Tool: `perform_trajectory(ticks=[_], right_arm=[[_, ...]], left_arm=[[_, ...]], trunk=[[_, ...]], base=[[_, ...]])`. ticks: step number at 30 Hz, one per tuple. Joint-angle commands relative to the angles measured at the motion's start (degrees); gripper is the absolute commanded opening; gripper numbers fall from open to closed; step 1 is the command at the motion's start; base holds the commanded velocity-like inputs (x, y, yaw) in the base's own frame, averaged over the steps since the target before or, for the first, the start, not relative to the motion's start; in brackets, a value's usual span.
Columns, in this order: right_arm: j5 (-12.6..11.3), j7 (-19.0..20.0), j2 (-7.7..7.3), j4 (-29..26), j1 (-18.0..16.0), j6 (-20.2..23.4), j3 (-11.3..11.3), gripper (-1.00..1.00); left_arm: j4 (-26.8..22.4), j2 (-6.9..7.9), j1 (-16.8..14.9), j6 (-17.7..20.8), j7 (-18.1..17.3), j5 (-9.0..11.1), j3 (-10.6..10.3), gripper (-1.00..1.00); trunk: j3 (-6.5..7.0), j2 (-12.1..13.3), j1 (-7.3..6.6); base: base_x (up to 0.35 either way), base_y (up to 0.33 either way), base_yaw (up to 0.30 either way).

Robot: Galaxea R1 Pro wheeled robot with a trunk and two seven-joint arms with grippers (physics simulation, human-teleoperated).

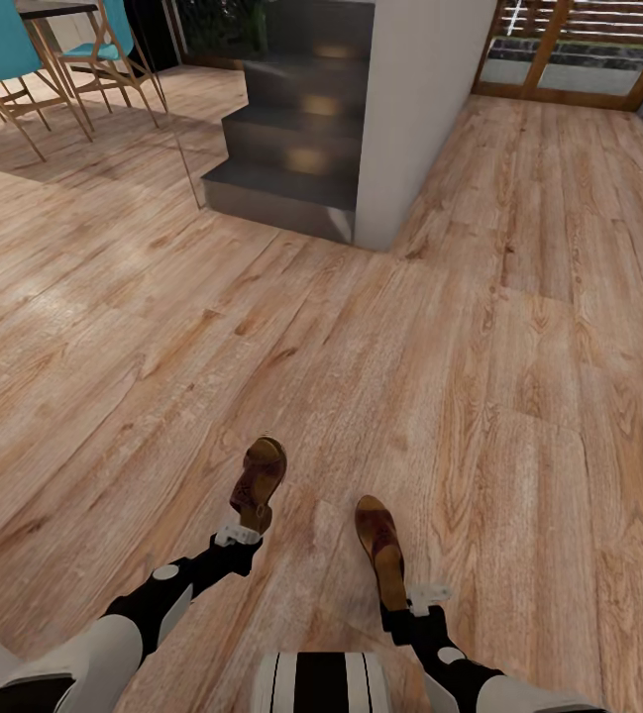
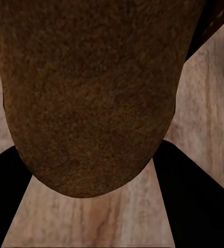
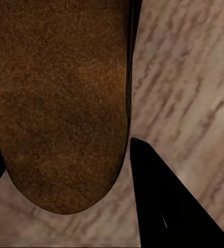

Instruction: Pick up the two gym shoes and the two sandals from the corridor floor and place them onto the hallstand (shoe rack) in the corridor, making sure they are on the rack and not on the floor. Arrange them so the two gym shoes are next to each other and the two sandals are next to each other.

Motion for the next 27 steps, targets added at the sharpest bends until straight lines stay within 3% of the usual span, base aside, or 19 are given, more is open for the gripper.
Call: perform_trajectory(ticks=[1, 9, 10, 18, 27], right_arm=[[-0.07, 0.00, -0.33, -0.03, 0.30, -0.01, 0.07, -1.00], [-0.04, -0.08, -1.00, -0.15, 0.80, -0.09, 0.09, -1.00], [-0.04, -0.08, -1.02, -0.16, 0.81, -0.09, 0.09, -1.00], [-0.02, -0.14, -1.20, -3.49, 0.87, 0.01, 0.07, -1.00], [-0.02, -0.18, -2.39, -6.35, 0.86, 0.15, 0.02, -1.00]], left_arm=[[0.01, 0.01, 0.33, 0.06, 0.00, 0.11, -0.01, -1.00], [0.05, 0.04, 2.98, 0.16, 0.00, 0.15, -0.06, -1.00], [0.06, 0.04, 7.30, 0.17, 0.00, 0.15, -0.06, -1.00], [0.06, 0.04, 7.55, 0.17, 0.00, 0.15, -0.07, -1.00], [0.06, 0.04, 7.58, 0.17, 0.00, 0.15, -0.07, -1.00]], trunk=[[0.00, 0.00, 0.00], [0.00, 0.00, 0.00], [0.00, 0.00, 0.00], [0.00, 0.00, 0.00], [0.00, 0.00, 0.00]], base=[[0.000, 0.000, 0.000], [0.000, 0.000, 0.000], [0.000, 0.000, 0.000], [0.000, 0.000, 0.000], [0.000, 0.000, 0.000]])
